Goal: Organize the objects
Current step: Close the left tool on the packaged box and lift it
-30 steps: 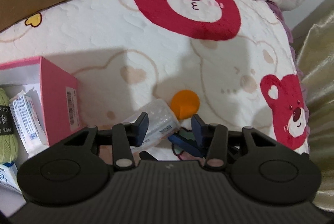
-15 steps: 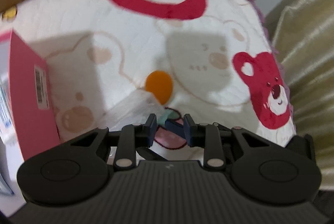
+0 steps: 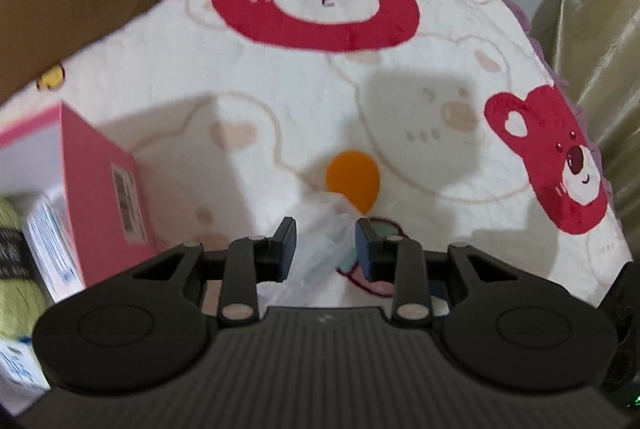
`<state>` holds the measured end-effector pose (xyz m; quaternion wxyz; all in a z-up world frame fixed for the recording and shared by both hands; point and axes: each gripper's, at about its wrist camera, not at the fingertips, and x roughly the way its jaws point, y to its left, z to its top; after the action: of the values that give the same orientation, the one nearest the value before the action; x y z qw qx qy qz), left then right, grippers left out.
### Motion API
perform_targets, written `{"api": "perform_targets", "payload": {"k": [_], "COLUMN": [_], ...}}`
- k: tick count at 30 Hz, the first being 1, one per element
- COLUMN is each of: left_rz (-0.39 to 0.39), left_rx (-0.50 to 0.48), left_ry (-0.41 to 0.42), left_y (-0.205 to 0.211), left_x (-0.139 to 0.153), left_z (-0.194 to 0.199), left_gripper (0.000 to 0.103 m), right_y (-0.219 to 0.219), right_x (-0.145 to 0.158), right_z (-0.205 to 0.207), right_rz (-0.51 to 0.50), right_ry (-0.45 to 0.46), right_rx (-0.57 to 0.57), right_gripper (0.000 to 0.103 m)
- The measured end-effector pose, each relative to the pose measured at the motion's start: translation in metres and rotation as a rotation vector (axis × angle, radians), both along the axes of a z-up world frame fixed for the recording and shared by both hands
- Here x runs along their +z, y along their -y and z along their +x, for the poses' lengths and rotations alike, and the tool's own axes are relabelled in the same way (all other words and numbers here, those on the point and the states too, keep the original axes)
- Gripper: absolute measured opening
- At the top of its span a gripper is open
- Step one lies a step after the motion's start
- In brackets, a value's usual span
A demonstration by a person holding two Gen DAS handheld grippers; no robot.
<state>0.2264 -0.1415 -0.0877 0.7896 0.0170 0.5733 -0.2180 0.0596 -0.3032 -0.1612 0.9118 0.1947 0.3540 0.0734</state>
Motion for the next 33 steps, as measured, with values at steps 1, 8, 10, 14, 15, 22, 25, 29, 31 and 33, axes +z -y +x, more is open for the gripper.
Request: {"api": "perform_targets", "payload": {"k": [1,8,10,14,15,22,25,29,31,33], "left_rz": [-0.027,-0.074,-0.062,-0.028,-0.017,0.002,-0.015,-0.075,-0.130,-0.180], "left_rx": [0.004,0.009,0.010,0.014,0.015,0.017,0.049,0.096,0.125,0.155], "left_ry": [-0.033,-0.091,-0.039,0.027,0.034,-0.001,-0.055,-0.170,-0.224,-0.263], "left_y": [-0.001,0.003,0.005,0.005,0.005,-0.001,-0.004,-0.008,-0.011,-0.013], "left_x": [-0.003,-0.024,-0.023,-0.022,-0.023,-0.031,-0.031,-0.035,-0.038,-0.042], "left_z": [-0.002,-0.017,-0.018,-0.019,-0.019,-0.017,-0.022,-0.030,-0.036,-0.044], "left_gripper": [0.031,0.031,0.032,0.035,0.038,0.049,0.048,0.048,0.046,0.040], "right_y": [-0.001,-0.012,-0.013,-0.016,-0.018,-0.032,-0.033,-0.031,-0.032,-0.034], "right_x": [0.002,0.014,0.012,0.007,0.006,-0.004,-0.005,0.000,0.003,0.006], "right_z": [-0.001,-0.017,-0.017,-0.015,-0.014,-0.010,-0.012,-0.017,-0.021,-0.027], "right_rz": [-0.008,-0.120,-0.120,-0.060,-0.058,-0.055,-0.069,-0.088,-0.110,-0.126], "right_ry": [0.001,-0.018,-0.029,-0.046,-0.047,-0.061,-0.061,-0.068,-0.084,-0.100], "right_rx": [0.007,0.024,0.024,0.028,0.036,0.071,0.073,0.063,0.060,0.064], "right_gripper": [0.060,0.070,0.070,0.070,0.070,0.070,0.071,0.075,0.080,0.084]}}
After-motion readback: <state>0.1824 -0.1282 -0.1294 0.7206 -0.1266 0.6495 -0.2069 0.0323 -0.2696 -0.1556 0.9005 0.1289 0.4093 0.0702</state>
